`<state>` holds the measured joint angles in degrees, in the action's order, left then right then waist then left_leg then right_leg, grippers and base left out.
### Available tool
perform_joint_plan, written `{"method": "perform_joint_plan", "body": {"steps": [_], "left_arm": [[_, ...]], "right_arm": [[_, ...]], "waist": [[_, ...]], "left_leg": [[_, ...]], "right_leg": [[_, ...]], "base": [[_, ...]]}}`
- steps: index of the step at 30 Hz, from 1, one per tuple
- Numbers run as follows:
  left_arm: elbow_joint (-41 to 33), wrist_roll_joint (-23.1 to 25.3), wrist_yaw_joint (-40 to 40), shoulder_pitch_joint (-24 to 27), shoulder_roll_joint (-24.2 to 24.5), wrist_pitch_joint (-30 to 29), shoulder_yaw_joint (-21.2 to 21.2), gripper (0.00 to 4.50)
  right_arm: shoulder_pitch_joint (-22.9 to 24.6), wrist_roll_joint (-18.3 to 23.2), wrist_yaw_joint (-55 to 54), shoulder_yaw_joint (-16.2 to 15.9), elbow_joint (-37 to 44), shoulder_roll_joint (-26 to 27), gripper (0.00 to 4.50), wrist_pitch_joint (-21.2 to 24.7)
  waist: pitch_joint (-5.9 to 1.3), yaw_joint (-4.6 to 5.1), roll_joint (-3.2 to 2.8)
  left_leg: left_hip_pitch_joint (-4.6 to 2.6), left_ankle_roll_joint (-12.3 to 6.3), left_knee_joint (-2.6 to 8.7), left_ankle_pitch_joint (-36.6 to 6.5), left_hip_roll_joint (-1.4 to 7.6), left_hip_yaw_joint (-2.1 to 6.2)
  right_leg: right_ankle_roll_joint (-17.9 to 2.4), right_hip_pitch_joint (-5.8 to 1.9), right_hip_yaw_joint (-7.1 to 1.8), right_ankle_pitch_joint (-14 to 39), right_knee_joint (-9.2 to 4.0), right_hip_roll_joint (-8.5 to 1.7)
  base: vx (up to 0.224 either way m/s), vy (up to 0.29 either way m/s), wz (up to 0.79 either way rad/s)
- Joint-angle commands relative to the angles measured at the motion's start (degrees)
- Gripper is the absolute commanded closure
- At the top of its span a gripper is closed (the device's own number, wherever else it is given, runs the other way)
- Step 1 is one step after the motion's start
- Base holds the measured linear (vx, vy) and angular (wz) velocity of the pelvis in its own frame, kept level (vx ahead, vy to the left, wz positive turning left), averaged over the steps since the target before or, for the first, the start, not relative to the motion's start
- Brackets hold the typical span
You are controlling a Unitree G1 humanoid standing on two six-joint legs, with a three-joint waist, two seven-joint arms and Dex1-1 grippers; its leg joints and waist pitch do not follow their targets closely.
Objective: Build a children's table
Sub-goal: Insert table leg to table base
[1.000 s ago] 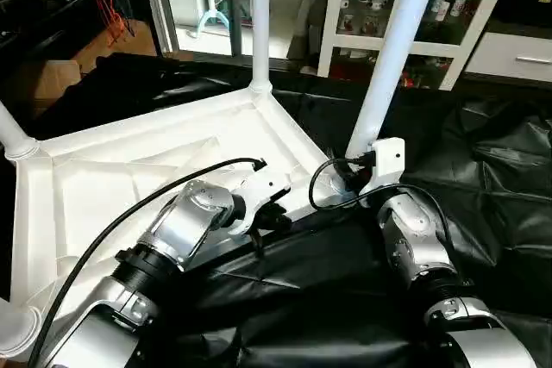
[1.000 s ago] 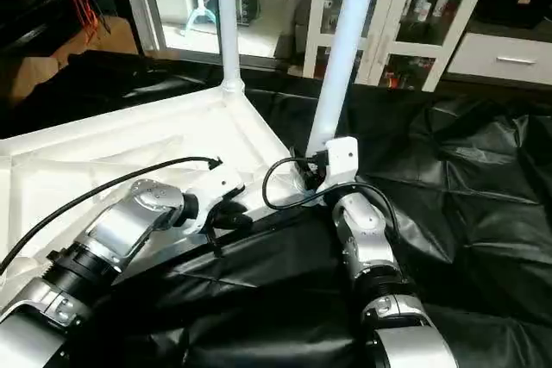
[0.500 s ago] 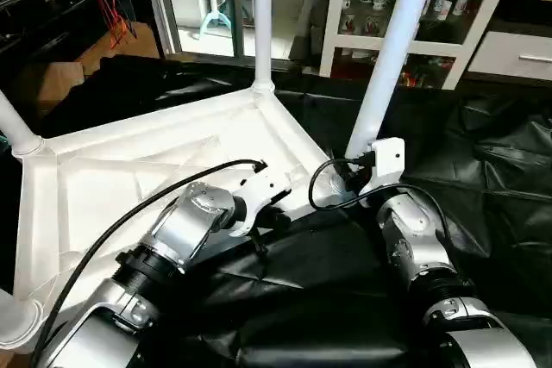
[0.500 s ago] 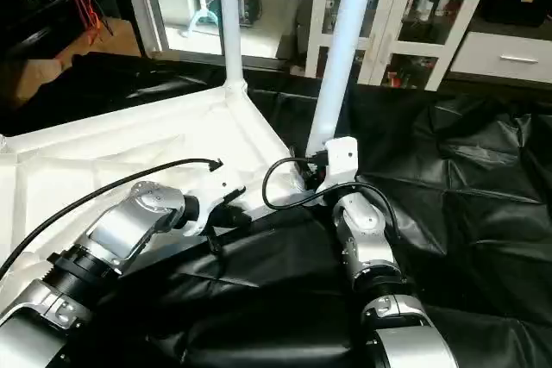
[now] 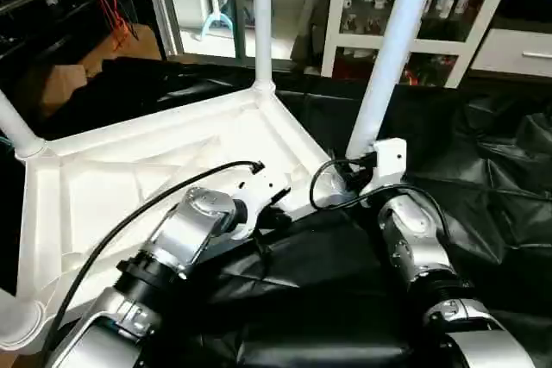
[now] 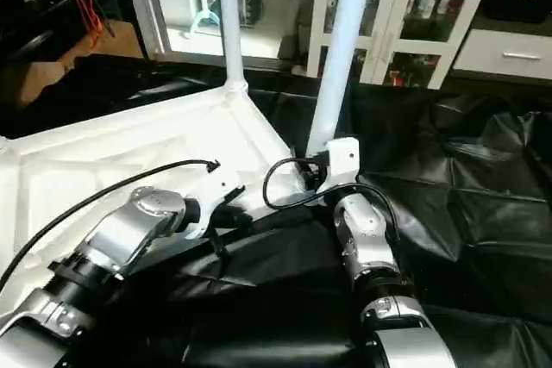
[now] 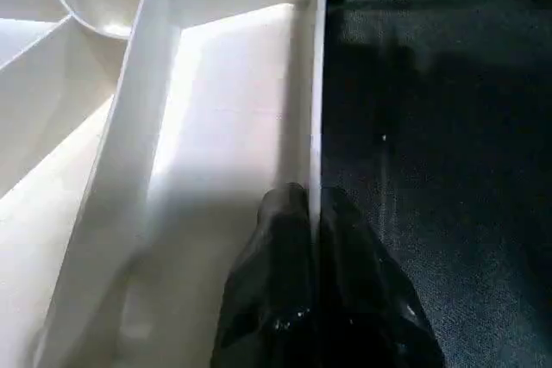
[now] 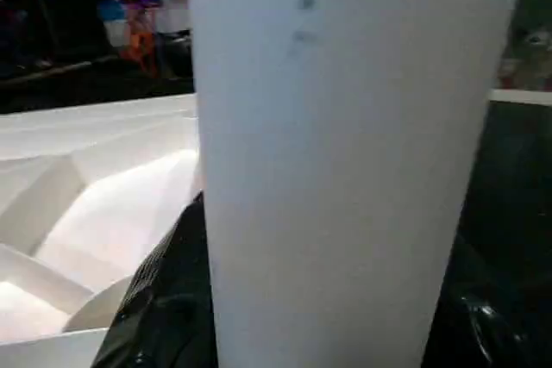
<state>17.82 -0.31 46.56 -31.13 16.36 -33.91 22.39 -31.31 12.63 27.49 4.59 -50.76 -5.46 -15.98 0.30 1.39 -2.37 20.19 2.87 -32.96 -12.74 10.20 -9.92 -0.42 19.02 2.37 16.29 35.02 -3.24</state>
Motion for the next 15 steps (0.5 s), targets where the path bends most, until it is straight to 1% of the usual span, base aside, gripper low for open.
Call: {"method": "perform_joint_plan", "body": {"steps": [1, 2, 3, 4, 5, 6, 7, 8, 9, 10, 11, 13, 14, 15], "left_arm": [[0.8, 0.0, -0.6, 1.7, 2.8, 1.4, -2.5, 4.5], [0.5, 0.0, -0.3, 1.9, 3.1, 1.3, -2.5, 4.5], [-0.6, -0.1, 0.3, 2.6, 4.1, 1.3, -2.6, 4.5], [-2.3, -0.4, 0.9, 3.6, 5.2, 1.0, -2.9, 4.5], [-3.1, -0.5, 1.0, 4.1, 5.8, 0.9, -3.2, 4.5], [-3.6, -0.5, 1.1, 4.5, 6.2, 0.8, -3.3, 4.5], [-4.2, -0.5, 1.3, 5.0, 6.8, 0.8, -3.5, 4.5], [-4.6, -0.6, 1.1, 5.4, 7.1, 0.7, -3.7, 4.5], [-4.7, -0.6, 1.1, 5.5, 7.2, 0.7, -3.8, 4.5], [-5.3, -0.6, 1.1, 6.0, 7.6, 0.6, -4.0, 4.5], [-5.6, -0.7, 1.1, 6.3, 7.9, 0.5, -4.2, 4.5], [-6.3, -0.8, 1.3, 7.0, 8.4, 0.5, -4.4, 4.5], [-6.8, -0.9, 1.4, 7.2, 8.6, 0.4, -4.4, 4.5], [-7.0, -1.0, 1.4, 7.3, 8.8, 0.4, -4.3, 4.5]], "right_arm": [[4.2, 4.8, 8.1, 0.9, -2.4, 1.0, 2.54, 7.5], [4.3, 5.9, 9.5, 1.4, -1.9, 0.8, 2.54, 8.7], [4.5, 8.7, 12.7, 2.6, -0.3, 0.2, 2.54, 12.3], [5.1, 12.0, 16.2, 4.0, 2.0, -1.3, 2.54, 16.5], [5.4, 13.5, 17.7, 4.7, 3.1, -2.2, 2.55, 18.1], [5.6, 14.7, 18.4, 5.5, 3.8, -2.7, 2.55, 19.1], [5.8, 16.3, 19.1, 6.6, 4.8, -3.4, 2.55, 20.3], [6.1, 17.3, 19.5, 7.3, 5.7, -3.7, 2.55, 20.9], [6.3, 17.7, 19.7, 7.6, 6.0, -3.8, 2.55, 21.2], [6.9, 18.7, 20.3, 8.3, 7.3, -4.3, 2.55, 22.0], [7.3, 19.2, 20.8, 8.7, 8.1, -4.6, 2.55, 22.6], [9.3, 18.7, 23.7, 7.3, 10.8, -5.9, 2.55, 23.1], [10.5, 17.5, 25.5, 5.7, 12.2, -6.6, 2.55, 22.8], [11.0, 17.1, 26.3, 5.2, 12.9, -6.9, 2.55, 22.9]], "waist": [[-1.25, -0.19, 0.36], [-1.32, -0.28, 0.29], [-1.29, -0.26, 0.29], [-1.27, -0.39, 0.49], [-1.41, -0.46, 0.37], [-1.43, -0.56, 0.44], [-1.62, -0.5, 0.33], [-1.6, -0.53, 0.38], [-1.6, -0.48, 0.57], [-1.74, -0.56, 0.68], [-1.81, -0.68, 0.61], [-1.76, -0.81, 0.62], [-1.71, -0.81, 0.9], [-1.66, -0.95, 0.83]], "left_leg": [[0.47, -8.53, 3.12, -0.8, 3.26, 1.27], [0.54, -10.15, 2.98, 0.2, 3.34, 1.33], [0.5, -10.43, 2.99, 0.3, 3.4, 1.33], [0.54, -10.89, 2.99, 0.4, 3.38, 1.4], [0.46, -11.06, 2.98, 0.7, 3.49, 1.45], [0.43, -11.43, 2.9, 1.3, 3.68, 1.45], [0.31, -11.49, 2.77, 3.0, 3.71, 1.48], [0.31, -11.84, 2.6, 4.6, 3.71, 1.47], [0.31, -11.97, 2.54, 4.9, 3.65, 1.38], [0.33, -12.13, 2.4, 5.7, 3.57, 1.37], [0.4, -12.37, 2.25, 6.4, 3.52, 1.37], [0.46, -12.62, 2.11, 6.8, 3.52, 1.35], [0.59, -12.8, 2.06, 6.6, 3.55, 1.33], [0.6, -12.77, 2.03, 6.5, 3.49, 1.32]], "right_leg": [[-15.5, -1.57, -2.54, -14.0, -3.53, -5.06], [-15.6, -1.62, -2.53, -17.0, -3.26, -5.17], [-15.6, -1.5, -2.48, -17.2, -3.28, -5.17], [-15.5, -1.77, -2.42, -17.6, -3.23, -5.04], [-15.6, -1.8, -2.38, -18.1, -3.12, -5.06], [-15.6, -1.63, -2.29, -18.5, -2.95, -5.03], [-16.0, -1.56, -2.22, -19.5, -2.72, -4.97], [-16.2, -1.45, -2.19, -21.1, -2.53, -4.91], [-16.3, -1.42, -2.21, -21.5, -2.52, -4.91], [-16.3, -1.49, -2.21, -22.2, -2.37, -4.94], [-16.2, -1.47, -2.24, -23.2, -2.2, -4.94], [-15.9, -1.32, -2.1, -23.5, -2.13, -4.81], [-15.8, -1.35, -2.07, -23.4, -2.1, -4.83], [-15.6, -1.32, -2.05, -22.8, -2.15, -4.85]], "base": [[0.0, 0.0, 0.0], [0.0, 0.0, 0.0], [0.0, 0.0, 0.0], [0.0, 0.0, 0.0], [0.0, 0.0, 0.0], [0.0, 0.0, 0.0], [0.0, 0.0, 0.0], [0.0, 0.0, 0.0], [0.0, 0.0, 0.0], [0.0, 0.0, 0.0], [0.0, 0.0, 0.0], [0.0, 0.0, 0.0], [0.0, 0.0, 0.0], [0.0, 0.0, 0.0]]}}
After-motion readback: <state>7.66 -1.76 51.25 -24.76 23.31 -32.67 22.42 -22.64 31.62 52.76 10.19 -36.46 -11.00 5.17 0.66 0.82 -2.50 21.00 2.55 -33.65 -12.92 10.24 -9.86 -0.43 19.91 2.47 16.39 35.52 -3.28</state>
